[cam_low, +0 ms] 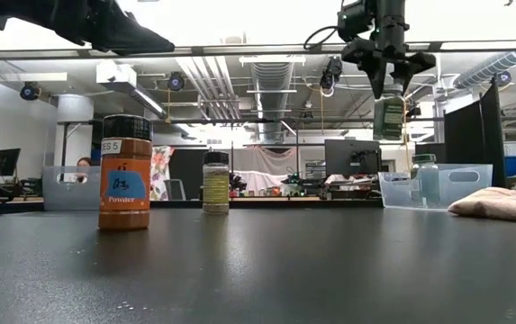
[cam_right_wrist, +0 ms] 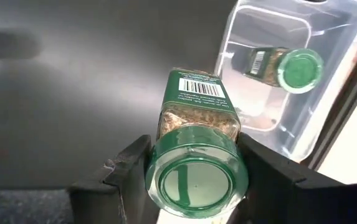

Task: Sort spices by type
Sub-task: Put the green spice bottle into the transparent bin

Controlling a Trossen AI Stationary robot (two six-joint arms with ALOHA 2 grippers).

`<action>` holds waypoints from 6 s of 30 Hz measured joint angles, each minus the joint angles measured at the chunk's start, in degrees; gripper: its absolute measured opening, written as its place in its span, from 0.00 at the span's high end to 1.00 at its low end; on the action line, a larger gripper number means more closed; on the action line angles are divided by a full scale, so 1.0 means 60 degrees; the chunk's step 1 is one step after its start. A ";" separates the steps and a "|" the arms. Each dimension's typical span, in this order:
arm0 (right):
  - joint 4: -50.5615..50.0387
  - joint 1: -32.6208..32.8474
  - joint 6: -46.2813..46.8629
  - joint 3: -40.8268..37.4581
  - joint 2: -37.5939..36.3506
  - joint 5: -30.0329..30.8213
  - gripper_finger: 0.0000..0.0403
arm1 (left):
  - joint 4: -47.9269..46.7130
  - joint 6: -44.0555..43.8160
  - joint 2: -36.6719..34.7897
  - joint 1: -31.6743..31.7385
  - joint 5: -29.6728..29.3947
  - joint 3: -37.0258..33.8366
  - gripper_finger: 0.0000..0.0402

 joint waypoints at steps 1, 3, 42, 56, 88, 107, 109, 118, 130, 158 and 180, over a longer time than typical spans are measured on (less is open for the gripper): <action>-0.0001 -0.0100 -0.0101 -0.0020 -0.0052 -0.0008 0.50 | -0.0002 -0.0024 0.0000 -0.0001 0.0000 0.0000 0.54; 0.0000 -0.0217 -0.0261 -0.0093 -0.0141 -0.0004 0.50 | -0.0003 -0.0037 0.0000 0.0001 0.0000 0.0000 0.54; 0.2457 -0.1894 -0.1154 -0.4732 -0.1065 -0.0122 0.50 | 0.0024 0.0408 0.0000 -0.0001 -0.0004 0.0018 0.54; 0.3365 -0.2074 -0.1431 -0.5734 -0.1052 -0.0623 0.50 | 0.0217 0.0455 -0.0004 -0.0002 -0.0004 0.0022 0.54; 0.3357 -0.2251 -0.1446 -0.5093 -0.1051 -0.0506 0.33 | 0.0275 0.0484 -0.0002 0.0002 0.0000 0.0022 0.54; 0.1928 -0.1297 -0.0858 -0.3423 -0.1087 -0.0025 0.50 | 0.0261 0.0481 -0.0004 -0.0002 0.0000 0.0022 0.54; 0.2092 -0.0815 -0.0734 -0.3500 -0.0963 -0.0033 0.57 | 0.0262 0.0482 -0.0004 0.0000 0.0000 0.0022 0.54; 0.2200 0.0585 -0.0257 -0.3597 -0.0087 0.0380 0.95 | 0.0244 0.0481 -0.0004 -0.0001 0.0000 0.0018 0.54; 0.2687 0.0517 -0.0013 -0.4270 0.0370 0.0696 0.98 | 0.0102 0.0436 -0.0003 0.0000 0.0000 0.0007 0.54; 0.2537 -0.0355 -0.0255 -0.4469 0.0366 0.1744 0.98 | 0.0035 0.0328 -0.0004 0.0002 -0.0004 0.0004 0.54; 0.2587 -0.0694 -0.0556 -0.4826 0.0363 0.2469 0.98 | 0.0031 0.0328 -0.0004 -0.0001 -0.0004 0.0004 0.54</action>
